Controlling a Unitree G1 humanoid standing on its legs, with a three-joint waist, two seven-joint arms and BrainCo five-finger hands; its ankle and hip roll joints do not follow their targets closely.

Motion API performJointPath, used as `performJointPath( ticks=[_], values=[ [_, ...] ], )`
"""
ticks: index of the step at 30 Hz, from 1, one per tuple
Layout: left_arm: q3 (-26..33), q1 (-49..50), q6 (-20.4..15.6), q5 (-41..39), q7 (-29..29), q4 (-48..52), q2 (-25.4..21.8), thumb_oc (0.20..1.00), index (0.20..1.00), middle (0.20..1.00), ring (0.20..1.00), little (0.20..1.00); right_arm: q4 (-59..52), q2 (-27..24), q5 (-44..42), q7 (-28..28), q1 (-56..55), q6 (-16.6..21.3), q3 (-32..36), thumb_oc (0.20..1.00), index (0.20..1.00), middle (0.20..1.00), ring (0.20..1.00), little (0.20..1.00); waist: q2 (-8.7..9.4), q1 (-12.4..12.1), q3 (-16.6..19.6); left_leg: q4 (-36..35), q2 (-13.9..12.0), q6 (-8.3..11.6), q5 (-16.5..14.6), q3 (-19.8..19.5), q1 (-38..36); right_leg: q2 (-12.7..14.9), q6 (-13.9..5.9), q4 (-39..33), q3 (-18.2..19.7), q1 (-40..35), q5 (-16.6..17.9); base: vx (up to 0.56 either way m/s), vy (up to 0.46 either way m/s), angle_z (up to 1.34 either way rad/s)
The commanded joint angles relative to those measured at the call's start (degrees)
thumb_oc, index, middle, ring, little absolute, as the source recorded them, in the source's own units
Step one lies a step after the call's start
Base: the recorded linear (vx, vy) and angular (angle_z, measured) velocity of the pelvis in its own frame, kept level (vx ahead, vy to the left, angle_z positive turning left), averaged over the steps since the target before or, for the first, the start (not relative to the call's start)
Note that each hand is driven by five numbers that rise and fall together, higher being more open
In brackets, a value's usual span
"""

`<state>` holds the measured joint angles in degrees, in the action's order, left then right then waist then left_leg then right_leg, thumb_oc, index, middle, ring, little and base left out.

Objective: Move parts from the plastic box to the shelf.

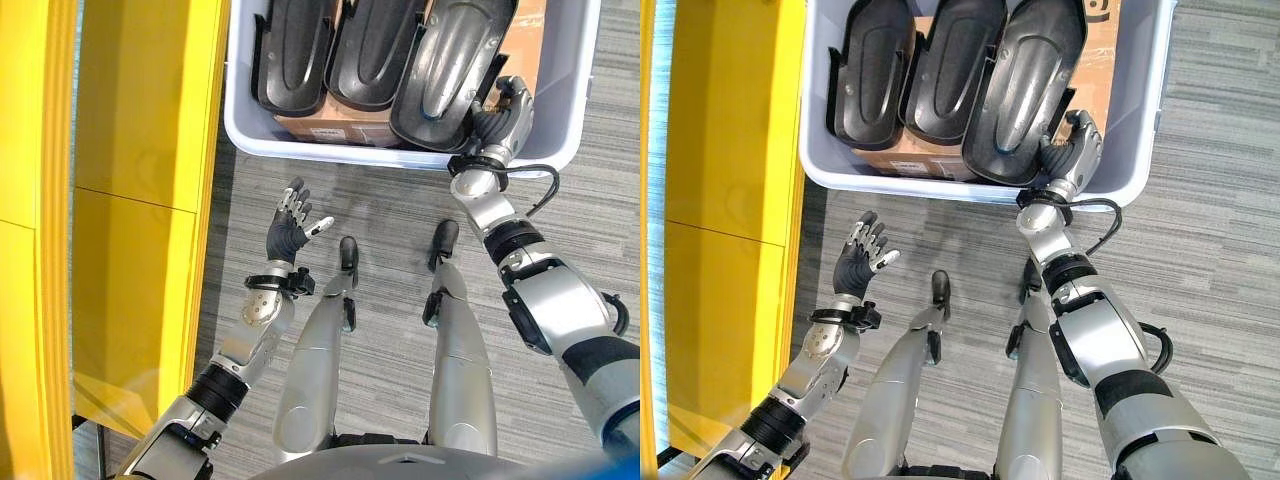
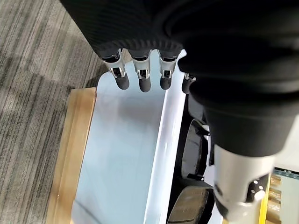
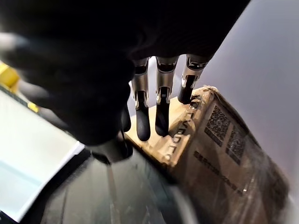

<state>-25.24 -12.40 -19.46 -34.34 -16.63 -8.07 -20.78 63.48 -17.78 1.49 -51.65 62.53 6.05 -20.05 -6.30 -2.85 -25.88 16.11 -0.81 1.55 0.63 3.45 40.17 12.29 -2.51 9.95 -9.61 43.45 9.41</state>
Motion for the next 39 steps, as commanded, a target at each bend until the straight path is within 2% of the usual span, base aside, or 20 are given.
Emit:
performJointPath(
  ticks=[1, 9, 28, 30, 31, 32, 39],
  values=[
    [-0.43, 0.28, -3.01, 0.61, -1.25, 7.04, -2.73, 1.000, 1.000, 1.000, 1.000, 1.000, 1.68, 1.49, 2.29, 4.34, -1.92, -2.45, -3.82, 0.200, 0.200, 0.200, 0.200, 0.200, -0.34, -3.11, -3.91, 3.84, 0.05, 0.97, -5.25, 1.09, -0.14, 5.64, -5.68, 2.75, 2.25, -7.73, -4.33, -0.01, 0.012, 0.06],
    [-0.01, 0.57, -2.94, 0.13, -1.67, 7.19, -2.84, 1.000, 1.000, 1.000, 1.000, 1.000, 1.13, 0.75, 2.41, 3.35, -0.96, -3.08, -3.22, 0.200, 0.200, 0.200, 0.200, 0.200, 1.02, -3.23, -3.91, 3.94, 0.06, 0.77, -5.20, 0.24, -0.17, 5.69, -5.64, 2.69, 1.60, -8.73, -4.36, 0.00, 0.019, 0.05],
    [0.34, 1.60, -2.77, -0.72, -1.73, 7.62, -4.09, 1.000, 1.000, 1.000, 1.000, 1.000, 5.92, -1.42, -4.36, 4.23, 1.87, -2.36, -1.70, 0.200, 0.200, 0.200, 0.200, 0.200, 3.50, -4.00, -3.91, 4.91, -0.04, 0.57, -5.24, -1.34, -0.78, 5.09, -5.70, 2.38, 0.12, -11.51, -4.56, 0.00, 0.004, 0.03],
    [0.53, 1.73, -2.67, -0.73, -1.82, 7.61, -4.26, 1.000, 1.000, 1.000, 1.000, 1.000, 6.52, -1.61, -4.56, 4.80, 2.30, -2.44, -2.02, 0.536, 0.536, 0.536, 0.536, 0.536, 3.72, -4.13, -3.91, 4.98, -0.10, 0.58, -5.30, -1.36, -0.73, 5.03, -5.64, 2.56, 0.10, -11.44, -4.68, -0.01, 0.003, 0.05],
    [0.53, 1.73, -2.67, -0.73, -1.82, 7.61, -4.26, 1.000, 1.000, 1.000, 1.000, 1.000, 6.52, -1.61, -4.56, 4.80, 2.30, -2.44, -2.02, 0.884, 0.884, 0.884, 0.884, 0.884, 3.73, -4.13, -3.91, 4.98, -0.10, 0.58, -5.30, -1.36, -0.73, 5.04, -5.64, 2.56, 0.10, -11.44, -4.68, -0.01, 0.000, 0.03],
    [0.51, 1.71, -2.57, -0.77, -1.79, 7.69, -4.44, 1.000, 1.000, 1.000, 1.000, 1.000, 7.73, -1.56, -4.75, 5.38, 2.95, -2.64, -2.57, 1.000, 1.000, 1.000, 1.000, 1.000, 3.92, -4.32, -3.91, 5.21, -0.13, 0.59, -5.30, -1.47, -0.61, 4.94, -5.59, 2.63, 0.06, -11.47, -4.72, 0.00, 0.000, 0.00],
    [0.30, 1.99, -2.59, -1.40, -1.57, 7.85, -4.63, 1.000, 1.000, 1.000, 1.000, 1.000, 10.16, -0.87, -4.91, 6.09, 4.63, -3.10, -3.56, 1.000, 1.000, 1.000, 1.000, 1.000, 4.16, -4.68, -3.91, 5.19, -0.04, 0.49, -5.18, -1.44, -0.62, 4.74, -5.53, 2.32, 0.09, -11.81, -4.61, 0.00, 0.000, 0.00]
  ],
)
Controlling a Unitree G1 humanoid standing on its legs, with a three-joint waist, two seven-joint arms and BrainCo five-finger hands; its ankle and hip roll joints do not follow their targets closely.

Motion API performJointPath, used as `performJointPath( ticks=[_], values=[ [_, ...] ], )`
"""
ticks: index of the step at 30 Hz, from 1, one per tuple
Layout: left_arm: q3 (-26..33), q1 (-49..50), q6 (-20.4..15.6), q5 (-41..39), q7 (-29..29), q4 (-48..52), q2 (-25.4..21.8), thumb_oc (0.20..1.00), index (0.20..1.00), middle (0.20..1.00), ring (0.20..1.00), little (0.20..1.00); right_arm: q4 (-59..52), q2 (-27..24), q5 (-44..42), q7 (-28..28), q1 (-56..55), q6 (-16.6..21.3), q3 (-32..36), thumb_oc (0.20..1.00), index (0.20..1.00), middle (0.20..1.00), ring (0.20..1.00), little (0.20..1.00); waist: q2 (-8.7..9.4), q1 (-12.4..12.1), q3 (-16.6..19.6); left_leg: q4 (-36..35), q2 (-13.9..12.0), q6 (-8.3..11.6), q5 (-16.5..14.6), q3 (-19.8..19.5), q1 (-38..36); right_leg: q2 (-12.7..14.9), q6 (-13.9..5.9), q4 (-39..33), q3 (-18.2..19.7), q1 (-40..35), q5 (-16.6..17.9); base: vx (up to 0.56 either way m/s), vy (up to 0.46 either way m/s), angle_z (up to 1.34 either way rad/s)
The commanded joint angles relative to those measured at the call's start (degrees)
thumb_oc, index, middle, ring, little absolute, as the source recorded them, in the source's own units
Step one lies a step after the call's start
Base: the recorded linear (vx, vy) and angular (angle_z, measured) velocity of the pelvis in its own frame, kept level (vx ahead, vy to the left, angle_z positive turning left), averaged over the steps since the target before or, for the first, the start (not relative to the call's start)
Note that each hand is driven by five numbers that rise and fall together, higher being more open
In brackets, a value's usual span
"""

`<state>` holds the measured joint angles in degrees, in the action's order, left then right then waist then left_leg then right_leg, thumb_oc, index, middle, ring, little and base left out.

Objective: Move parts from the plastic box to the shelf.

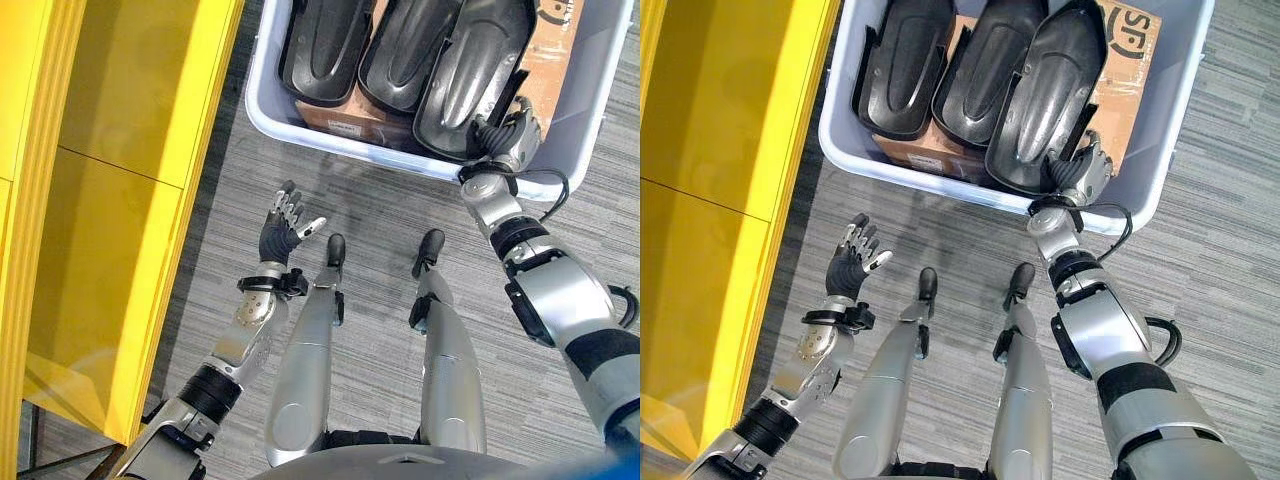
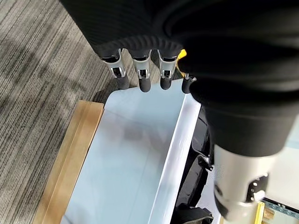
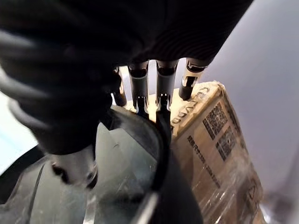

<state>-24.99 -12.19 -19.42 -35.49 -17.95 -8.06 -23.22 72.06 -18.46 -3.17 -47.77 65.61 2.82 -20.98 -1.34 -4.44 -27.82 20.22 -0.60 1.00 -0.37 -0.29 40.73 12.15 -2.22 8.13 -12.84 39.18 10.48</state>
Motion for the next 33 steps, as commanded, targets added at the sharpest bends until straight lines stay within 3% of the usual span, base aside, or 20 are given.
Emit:
performJointPath(
  ticks=[1, 23, 24, 25, 26, 33],
  values=[
    [0.04, 1.75, -2.56, -0.28, -0.21, 7.95, -2.15, 1.000, 1.000, 1.000, 1.000, 1.000, 1.96, 0.02, -0.23, 2.34, 1.61, 0.04, -2.72, 1.000, 1.000, 1.000, 1.000, 1.000, -0.82, -3.15, -1.97, 1.10, -0.28, 1.04, -4.16, 2.34, -1.18, 4.85, -5.81, 4.13, 3.30, -7.52, -5.67, 0.00, 0.000, 0.00],
    [-0.88, 1.95, -2.32, -0.86, 0.81, 7.55, -2.58, 1.000, 1.000, 1.000, 1.000, 1.000, 6.13, 2.98, -0.31, 6.20, 2.66, -1.05, -3.51, 1.000, 1.000, 1.000, 1.000, 1.000, -1.17, -4.83, -1.97, 1.69, 0.03, 0.70, -4.15, 1.62, -0.66, 4.81, -5.85, 4.37, 2.37, -8.10, -6.06, 0.00, 0.000, 0.00],
    [-0.92, 1.93, -2.05, -0.88, 1.22, 7.17, -2.67, 1.000, 1.000, 1.000, 1.000, 1.000, 6.46, 2.85, -1.33, 8.15, 3.01, -0.96, -3.63, 0.918, 0.918, 0.918, 0.918, 0.918, -1.21, -5.07, -1.97, 1.84, 0.18, 0.67, -4.18, 1.58, -0.41, 4.84, -5.95, 4.44, 2.29, -8.08, -6.02, 0.00, 0.000, 0.00],
    [-0.92, 1.92, -2.05, -0.88, 1.22, 7.17, -2.67, 1.000, 1.000, 1.000, 1.000, 1.000, 6.47, 2.85, -1.33, 8.16, 3.02, -0.95, -3.64, 0.517, 0.517, 0.517, 0.517, 0.517, -1.22, -5.07, -1.97, 1.84, 0.18, 0.67, -4.18, 1.57, -0.41, 4.84, -5.95, 4.44, 2.28, -8.08, -6.02, 0.00, 0.000, 0.00],
    [-0.84, 2.01, -2.07, -0.77, 1.49, 7.11, -2.65, 1.000, 1.000, 1.000, 1.000, 1.000, 6.28, 2.85, -1.65, 9.02, 2.94, -0.74, -3.72, 0.200, 0.200, 0.200, 0.200, 0.200, -1.18, -5.12, -1.97, 1.94, 0.18, 0.69, -4.14, 1.58, -0.28, 4.87, -5.96, 4.48, 2.21, -8.08, -6.00, 0.00, 0.000, 0.00],
    [-0.21, 2.79, -1.62, -0.98, 2.12, 6.55, -2.55, 1.000, 1.000, 1.000, 1.000, 1.000, 5.38, 1.69, -4.69, 10.78, 2.88, 0.94, -3.28, 0.200, 0.200, 0.200, 0.200, 0.200, -0.80, -5.33, -1.97, 1.81, 0.08, 0.70, -4.02, 1.29, -0.30, 4.72, -5.86, 4.58, 2.18, -8.01, -6.08, 0.00, 0.000, 0.00]
  ],
)
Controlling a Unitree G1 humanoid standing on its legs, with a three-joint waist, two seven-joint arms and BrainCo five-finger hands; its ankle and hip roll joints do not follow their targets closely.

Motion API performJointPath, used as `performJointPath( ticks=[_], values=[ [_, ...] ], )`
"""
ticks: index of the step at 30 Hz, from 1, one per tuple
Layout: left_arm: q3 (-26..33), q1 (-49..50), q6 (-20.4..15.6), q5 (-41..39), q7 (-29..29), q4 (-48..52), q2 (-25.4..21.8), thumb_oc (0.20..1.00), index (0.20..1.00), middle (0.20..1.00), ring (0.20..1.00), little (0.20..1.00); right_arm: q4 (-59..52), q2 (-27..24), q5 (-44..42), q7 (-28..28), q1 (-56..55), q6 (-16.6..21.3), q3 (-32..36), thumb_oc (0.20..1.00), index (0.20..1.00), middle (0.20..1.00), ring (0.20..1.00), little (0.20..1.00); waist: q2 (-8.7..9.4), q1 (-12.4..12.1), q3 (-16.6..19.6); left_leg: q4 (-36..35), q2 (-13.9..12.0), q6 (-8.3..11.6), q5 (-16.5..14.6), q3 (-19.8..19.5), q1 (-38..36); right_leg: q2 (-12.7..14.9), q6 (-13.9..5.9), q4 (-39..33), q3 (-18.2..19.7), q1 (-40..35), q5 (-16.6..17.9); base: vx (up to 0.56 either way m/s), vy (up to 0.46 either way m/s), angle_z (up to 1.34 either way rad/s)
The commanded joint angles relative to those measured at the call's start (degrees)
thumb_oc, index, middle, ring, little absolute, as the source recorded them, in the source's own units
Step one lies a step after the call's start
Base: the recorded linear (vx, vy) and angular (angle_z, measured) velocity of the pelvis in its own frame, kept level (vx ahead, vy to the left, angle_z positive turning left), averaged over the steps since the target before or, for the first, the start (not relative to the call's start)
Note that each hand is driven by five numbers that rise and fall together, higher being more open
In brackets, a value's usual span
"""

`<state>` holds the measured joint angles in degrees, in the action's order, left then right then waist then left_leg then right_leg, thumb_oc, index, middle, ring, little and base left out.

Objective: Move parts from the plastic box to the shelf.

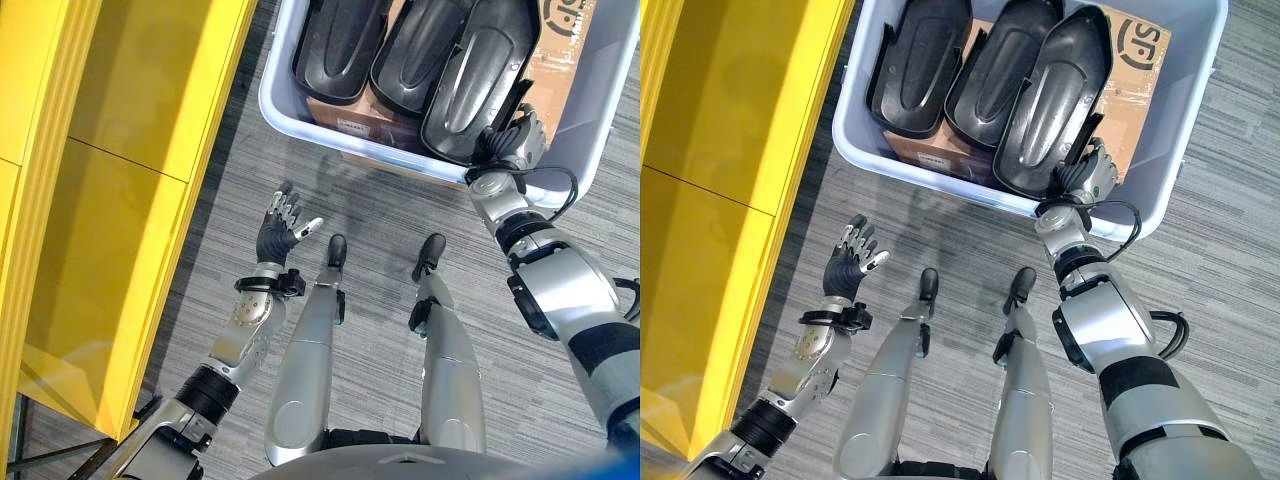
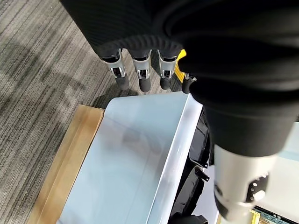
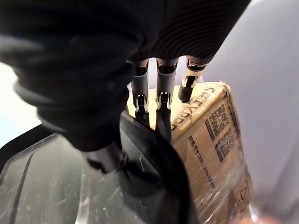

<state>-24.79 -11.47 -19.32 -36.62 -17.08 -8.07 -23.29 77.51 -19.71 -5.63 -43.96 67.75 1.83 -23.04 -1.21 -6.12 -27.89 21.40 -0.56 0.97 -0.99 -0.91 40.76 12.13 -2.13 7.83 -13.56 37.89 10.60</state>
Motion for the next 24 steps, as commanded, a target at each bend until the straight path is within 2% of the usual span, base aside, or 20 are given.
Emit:
performJointPath(
  ticks=[1, 13, 18, 24],
  values=[
    [-0.33, 1.99, -1.73, 0.28, 1.18, 6.49, -2.56, 1.000, 1.000, 1.000, 1.000, 1.000, -0.26, 2.94, -2.89, 7.07, 0.83, 2.25, -1.04, 0.200, 0.200, 0.200, 0.200, 0.200, -0.85, -3.63, -1.91, 0.69, -0.01, 0.76, -3.39, 1.89, -0.30, 4.70, -5.90, 4.95, 2.91, -6.67, -6.29, 0.00, 0.000, 0.00],
    [0.79, 2.35, -1.73, -0.03, 0.38, 6.19, -3.24, 1.000, 1.000, 1.000, 1.000, 1.000, -4.15, 0.50, -6.12, 5.99, 0.22, 4.44, 0.05, 0.200, 0.200, 0.200, 0.200, 0.200, 0.45, -2.44, -1.91, 0.79, -0.79, 0.94, -3.34, 2.09, -0.91, 4.05, -5.70, 5.03, 2.86, -7.12, -6.52, 0.00, -0.003, -0.01],
    [1.59, 2.89, -1.79, -0.38, 0.29, 5.90, -3.33, 1.000, 1.000, 1.000, 1.000, 1.000, -9.09, -0.89, -10.01, 5.21, -1.67, 6.91, 2.38, 0.200, 0.200, 0.200, 0.200, 0.200, 1.32, -1.60, -1.91, 0.40, -1.12, 1.07, -3.18, 2.37, -1.66, 3.76, -5.71, 4.94, 3.12, -7.42, -6.31, -0.01, -0.008, -0.02],
    [3.47, 4.41, -1.41, -0.74, 0.51, 5.27, -2.85, 1.000, 1.000, 1.000, 1.000, 1.000, -28.40, -3.29, -11.57, 4.28, -10.65, 11.49, 5.38, 0.200, 0.200, 0.200, 0.200, 0.200, 2.72, 0.40, -1.91, -1.48, -1.69, 1.32, -2.27, 2.99, -4.24, 3.32, -5.66, 3.79, 3.45, -8.96, -5.67, 0.00, -0.004, -0.02]
  ],
)
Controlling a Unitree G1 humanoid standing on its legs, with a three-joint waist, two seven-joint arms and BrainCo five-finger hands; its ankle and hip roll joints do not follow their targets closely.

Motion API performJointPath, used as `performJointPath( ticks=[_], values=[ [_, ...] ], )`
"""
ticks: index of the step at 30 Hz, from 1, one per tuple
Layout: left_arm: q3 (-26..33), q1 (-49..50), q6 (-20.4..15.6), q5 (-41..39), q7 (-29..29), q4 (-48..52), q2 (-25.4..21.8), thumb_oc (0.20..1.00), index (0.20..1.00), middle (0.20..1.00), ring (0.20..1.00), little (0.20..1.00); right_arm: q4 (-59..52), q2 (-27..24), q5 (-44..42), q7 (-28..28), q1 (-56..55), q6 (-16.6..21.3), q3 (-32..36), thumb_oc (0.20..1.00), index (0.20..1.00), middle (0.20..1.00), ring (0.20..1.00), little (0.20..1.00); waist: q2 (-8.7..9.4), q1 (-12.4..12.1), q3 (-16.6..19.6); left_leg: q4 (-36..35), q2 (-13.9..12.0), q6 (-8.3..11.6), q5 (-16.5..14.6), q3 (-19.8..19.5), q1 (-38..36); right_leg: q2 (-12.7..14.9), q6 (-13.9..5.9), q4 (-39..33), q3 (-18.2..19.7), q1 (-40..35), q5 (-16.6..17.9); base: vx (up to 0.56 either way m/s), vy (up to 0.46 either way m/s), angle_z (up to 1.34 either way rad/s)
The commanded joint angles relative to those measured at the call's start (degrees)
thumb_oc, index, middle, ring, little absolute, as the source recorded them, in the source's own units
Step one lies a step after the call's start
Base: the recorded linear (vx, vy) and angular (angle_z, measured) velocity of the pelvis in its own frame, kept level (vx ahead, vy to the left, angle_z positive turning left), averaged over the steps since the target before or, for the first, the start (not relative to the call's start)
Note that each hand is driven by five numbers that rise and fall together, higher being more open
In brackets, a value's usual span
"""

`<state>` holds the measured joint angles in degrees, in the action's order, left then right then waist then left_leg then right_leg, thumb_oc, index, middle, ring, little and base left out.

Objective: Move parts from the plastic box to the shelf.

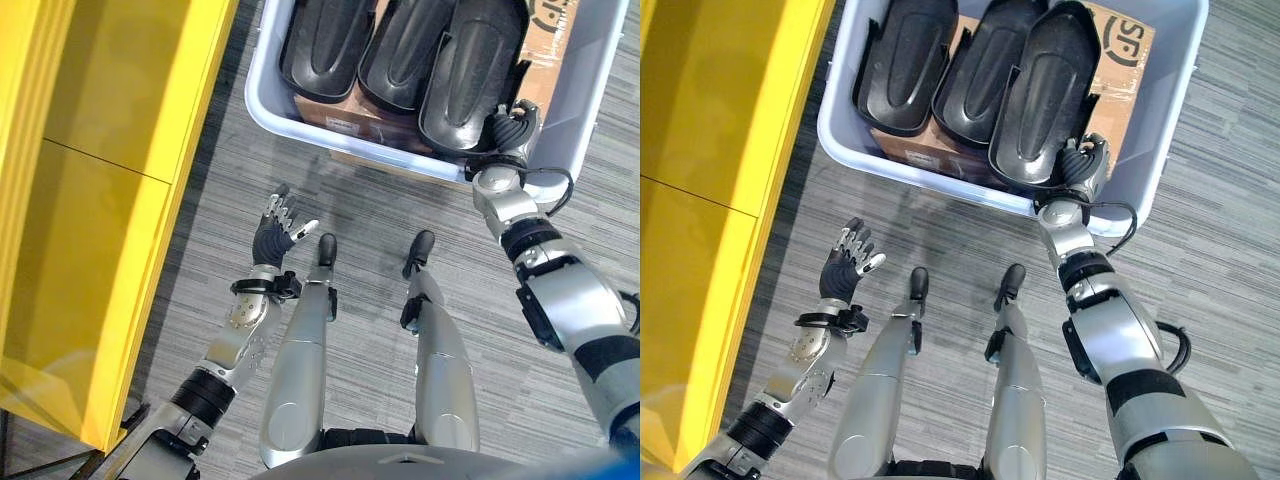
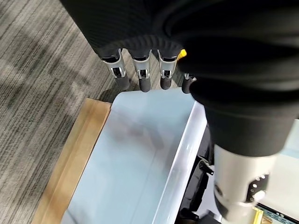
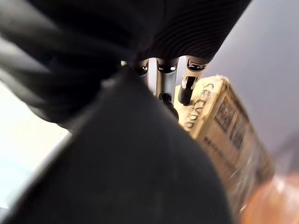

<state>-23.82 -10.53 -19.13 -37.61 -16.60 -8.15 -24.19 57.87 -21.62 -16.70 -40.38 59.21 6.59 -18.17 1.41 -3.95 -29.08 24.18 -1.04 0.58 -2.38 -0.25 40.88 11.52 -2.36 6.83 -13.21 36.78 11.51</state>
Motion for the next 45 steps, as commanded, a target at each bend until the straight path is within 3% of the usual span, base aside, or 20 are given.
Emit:
performJointPath(
  ticks=[1, 10, 17, 25, 39, 45],
  values=[
    [2.66, 3.75, -1.54, 0.17, 0.12, 5.29, -1.92, 1.000, 1.000, 1.000, 1.000, 1.000, -11.86, -1.59, -0.19, 0.54, -3.88, 7.12, 1.12, 0.200, 0.200, 0.200, 0.200, 0.200, 0.18, -1.50, -0.71, -4.65, -1.29, 1.74, -0.70, 2.39, -5.01, 3.92, -5.43, 4.64, 3.12, -8.27, -6.49, -0.02, -0.031, -0.17],
    [4.41, 5.67, -1.22, -0.10, 2.05, 4.54, -1.79, 1.000, 1.000, 1.000, 1.000, 1.000, -28.55, -3.32, 2.99, 1.85, -14.15, 9.30, 6.34, 0.200, 0.200, 0.200, 0.200, 0.200, 0.68, -0.03, -0.71, -8.54, -1.77, 2.02, 1.02, 3.23, -12.34, 3.73, -5.84, 1.48, 3.08, -14.42, -5.27, -0.01, -0.024, -0.10],
    [6.13, 8.16, -0.65, -0.41, 4.55, 4.36, -1.38, 1.000, 1.000, 1.000, 1.000, 1.000, -38.19, -3.95, 5.85, 4.85, -21.98, 9.94, 8.84, 0.200, 0.200, 0.200, 0.200, 0.200, 0.97, 0.99, 1.88, -11.28, -2.20, 2.33, 2.17, 3.63, -16.86, 3.72, -6.03, 0.05, 3.07, -17.81, -5.02, 0.01, -0.036, -0.08],
    [9.09, 11.69, 0.33, -0.53, 8.18, 2.79, -0.69, 1.000, 1.000, 1.000, 1.000, 1.000, -47.86, -5.73, 5.43, 13.83, -33.81, 11.19, 9.86, 0.200, 0.200, 0.200, 0.200, 0.200, 1.22, 1.88, 5.99, -13.77, -3.97, 3.43, 3.66, 3.67, -22.35, 3.11, -6.04, -1.15, 2.78, -22.23, -5.67, 0.02, -0.069, -0.05],
    [13.13, 15.26, 1.88, -1.40, 13.03, 1.45, 3.01, 1.000, 1.000, 1.000, 1.000, 1.000, -57.07, -9.85, 1.81, 26.12, -46.37, 11.21, 12.14, 0.200, 0.200, 0.200, 0.200, 0.200, 0.60, 2.75, 12.18, -15.73, -8.52, 5.12, 3.65, 4.51, -33.27, -0.65, -4.47, 2.71, 3.58, -29.09, -11.31, 0.04, -0.093, -0.07],
    [13.97, 17.84, 2.26, -2.78, 14.66, 1.41, 5.28, 1.000, 1.000, 1.000, 1.000, 1.000, -58.17, -11.60, -0.99, 30.28, -43.02, 11.33, 8.33, 0.200, 0.200, 0.200, 0.200, 0.200, -0.96, 1.10, 13.87, -15.15, -11.04, 6.85, 6.08, 2.55, -35.10, -3.86, -1.89, 4.13, 1.71, -32.40, -14.74, 0.01, -0.178, 0.03]
  ],
)
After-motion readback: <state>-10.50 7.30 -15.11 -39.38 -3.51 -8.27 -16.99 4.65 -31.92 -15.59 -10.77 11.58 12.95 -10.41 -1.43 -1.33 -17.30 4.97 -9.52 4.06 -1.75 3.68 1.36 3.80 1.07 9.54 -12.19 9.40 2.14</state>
